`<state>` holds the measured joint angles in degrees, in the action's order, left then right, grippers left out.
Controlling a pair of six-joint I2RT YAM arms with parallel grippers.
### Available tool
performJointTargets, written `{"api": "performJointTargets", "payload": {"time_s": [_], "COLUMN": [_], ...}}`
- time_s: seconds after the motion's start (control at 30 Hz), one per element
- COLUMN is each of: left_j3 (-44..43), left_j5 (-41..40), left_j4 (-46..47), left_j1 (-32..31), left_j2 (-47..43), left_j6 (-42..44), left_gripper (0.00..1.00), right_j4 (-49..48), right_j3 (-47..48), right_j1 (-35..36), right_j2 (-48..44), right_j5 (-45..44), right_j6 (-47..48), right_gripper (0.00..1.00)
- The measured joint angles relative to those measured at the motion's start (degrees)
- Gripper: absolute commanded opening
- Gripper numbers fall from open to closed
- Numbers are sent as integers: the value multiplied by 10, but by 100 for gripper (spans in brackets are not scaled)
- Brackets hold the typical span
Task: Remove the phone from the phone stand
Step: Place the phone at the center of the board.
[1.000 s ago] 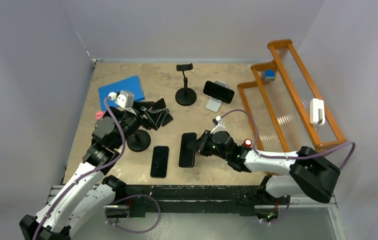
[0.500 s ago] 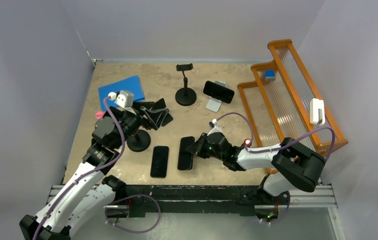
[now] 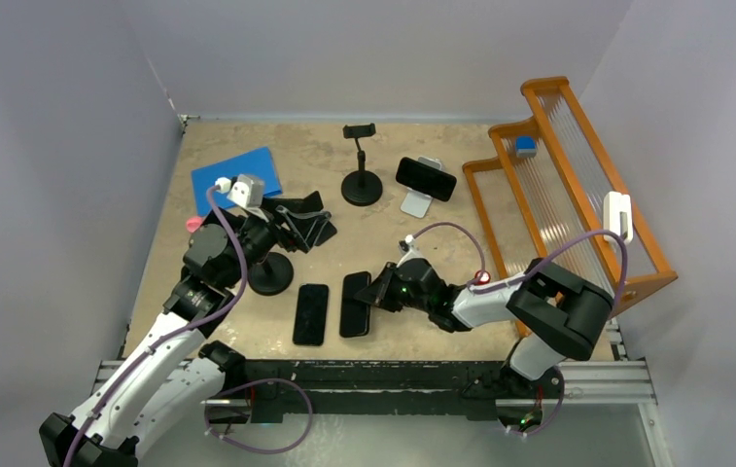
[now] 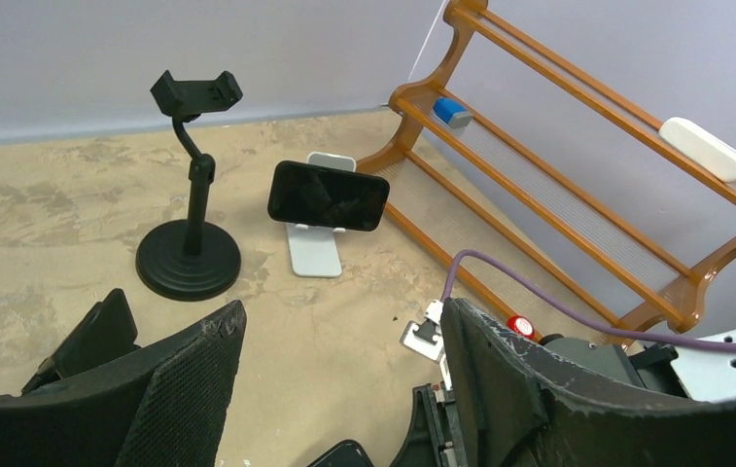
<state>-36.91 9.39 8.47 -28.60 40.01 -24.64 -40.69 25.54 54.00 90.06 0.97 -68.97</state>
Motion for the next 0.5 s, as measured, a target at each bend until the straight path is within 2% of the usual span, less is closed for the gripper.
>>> {"api": "performJointTargets", "payload": {"time_s": [0.5], "left_j3": [0], "left_j5": [3], "left_j4": [0], "left_j1": [0], "left_j2": [0], "left_j6": [-3], "left_gripper": [71], "right_j4": [-63], "right_j3": [1], "right_j1": [10], "right_j2": [50], "right_j5": [28], "right_j6": [-54], "right_gripper": [0]}}
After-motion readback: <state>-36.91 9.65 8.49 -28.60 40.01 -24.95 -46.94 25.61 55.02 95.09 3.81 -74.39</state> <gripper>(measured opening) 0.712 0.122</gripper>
